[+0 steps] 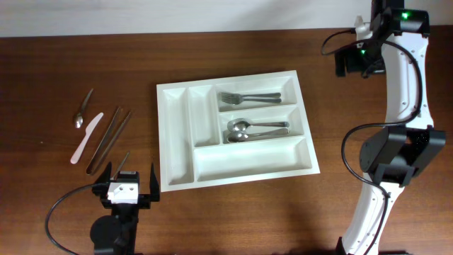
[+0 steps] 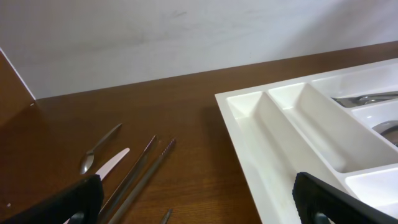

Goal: Pack container

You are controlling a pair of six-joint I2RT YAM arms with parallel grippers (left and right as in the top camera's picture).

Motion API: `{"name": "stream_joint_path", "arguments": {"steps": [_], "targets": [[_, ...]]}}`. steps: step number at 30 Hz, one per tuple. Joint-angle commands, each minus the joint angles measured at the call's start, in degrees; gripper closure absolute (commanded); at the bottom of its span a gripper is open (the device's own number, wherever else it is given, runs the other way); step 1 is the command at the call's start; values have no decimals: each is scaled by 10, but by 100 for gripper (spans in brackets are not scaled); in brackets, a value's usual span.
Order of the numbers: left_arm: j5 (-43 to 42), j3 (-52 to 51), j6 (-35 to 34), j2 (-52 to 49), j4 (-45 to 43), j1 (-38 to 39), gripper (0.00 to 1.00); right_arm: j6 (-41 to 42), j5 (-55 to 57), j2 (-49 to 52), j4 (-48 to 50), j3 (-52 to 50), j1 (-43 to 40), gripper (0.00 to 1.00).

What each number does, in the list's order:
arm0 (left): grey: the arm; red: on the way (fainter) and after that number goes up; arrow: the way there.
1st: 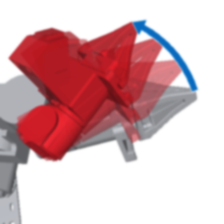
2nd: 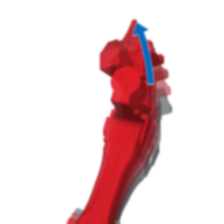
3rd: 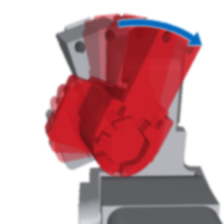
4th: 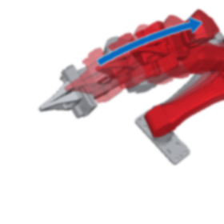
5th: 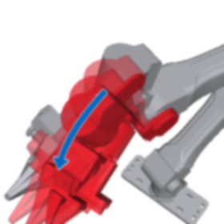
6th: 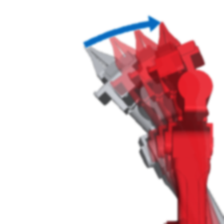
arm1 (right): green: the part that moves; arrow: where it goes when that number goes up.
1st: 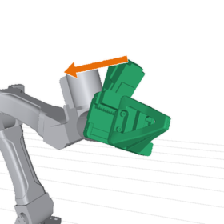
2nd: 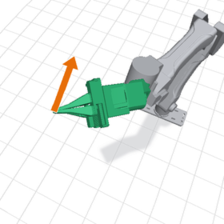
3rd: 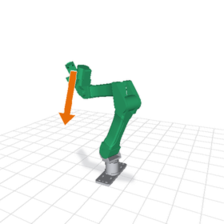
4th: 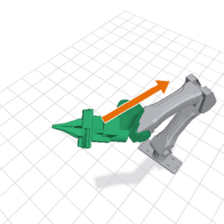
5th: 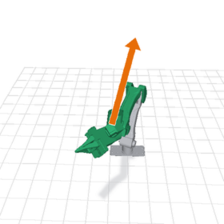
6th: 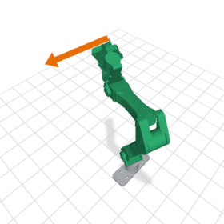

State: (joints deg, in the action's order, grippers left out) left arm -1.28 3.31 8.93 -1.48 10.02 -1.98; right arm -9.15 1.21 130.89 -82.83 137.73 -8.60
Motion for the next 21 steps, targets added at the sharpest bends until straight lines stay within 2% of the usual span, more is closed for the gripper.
{"name": "stream_joint_path", "arguments": {"steps": [1,9,13,16,21], "targets": [[-2,-5,-7,5,-2,2,1,6,10,-1,-10,1,-1,1],[24,8,3,5,-6,2,1,25,32,-1,-29,1,-19,1],[73,37,4,5,-5,2,1,52,57,-1,-35,1,-48,1],[115,55,4,5,-5,2,1,67,41,-1,-39,1,-78,1],[116,61,4,5,-11,2,1,67,-18,-1,-44,1,-109,1]]}}
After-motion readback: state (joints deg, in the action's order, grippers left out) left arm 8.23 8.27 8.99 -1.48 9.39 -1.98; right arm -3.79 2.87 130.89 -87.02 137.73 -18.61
